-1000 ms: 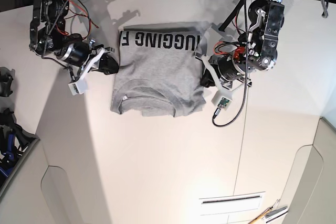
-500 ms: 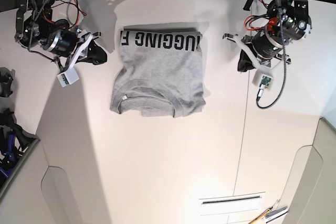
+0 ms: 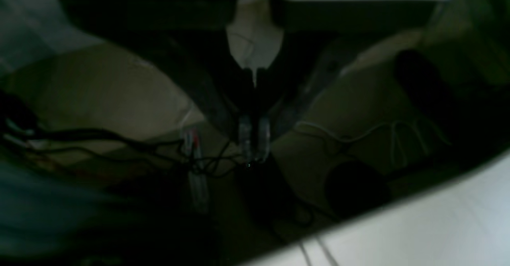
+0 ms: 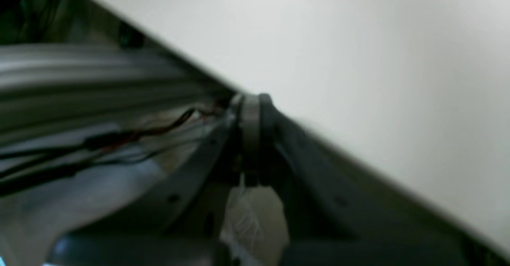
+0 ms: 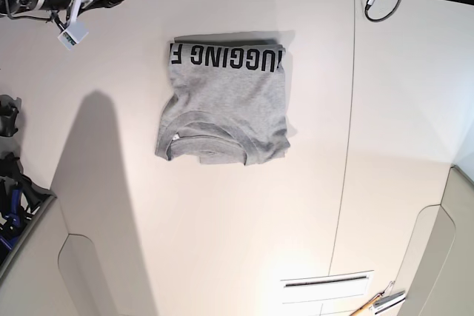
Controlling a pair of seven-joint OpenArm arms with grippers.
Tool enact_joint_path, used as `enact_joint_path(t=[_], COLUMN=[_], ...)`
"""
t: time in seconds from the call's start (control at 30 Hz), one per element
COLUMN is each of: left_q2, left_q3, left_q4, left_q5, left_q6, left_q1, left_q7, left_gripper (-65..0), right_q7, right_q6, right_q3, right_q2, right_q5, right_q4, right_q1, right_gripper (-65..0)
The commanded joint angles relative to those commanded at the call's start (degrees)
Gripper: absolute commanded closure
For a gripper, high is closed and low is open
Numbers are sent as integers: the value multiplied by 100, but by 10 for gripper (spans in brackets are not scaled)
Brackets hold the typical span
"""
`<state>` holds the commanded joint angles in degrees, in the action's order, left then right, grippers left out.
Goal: Fold the T-shirt properly
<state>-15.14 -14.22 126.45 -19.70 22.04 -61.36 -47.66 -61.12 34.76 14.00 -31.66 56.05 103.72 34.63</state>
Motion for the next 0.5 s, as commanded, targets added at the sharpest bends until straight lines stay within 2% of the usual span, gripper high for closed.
enact_joint_path(t=[0.13,0.2,0.33,0.43,0.5], left_q2=[-33,-68,-120,-125,-144], left_q3=[0,0,101,444,719], left_q4=[-264,-741,-2234,-3416,-4205], left_q5=[-227,-289,-710,-750,-704], left_q6=[2,2,4,2,2], left_q1=[-310,-341,-306,-92,131], left_q7=[61,291,1034,1408,1482], left_gripper=[0,0,0,0,0], right_q7=[-186,-188,-146,319,938], right_q6=[-4,-4,-28,-46,-46], right_q3=[-87,-214,-651,-1088,-1403], right_q2=[2,11,11,11,11], right_q5=[55,55,-184,-629,-918], right_q4=[-7,-11,-203,-723,-1239], right_q1=[647,986,1484,1567,1554], right_gripper=[0,0,0,0,0])
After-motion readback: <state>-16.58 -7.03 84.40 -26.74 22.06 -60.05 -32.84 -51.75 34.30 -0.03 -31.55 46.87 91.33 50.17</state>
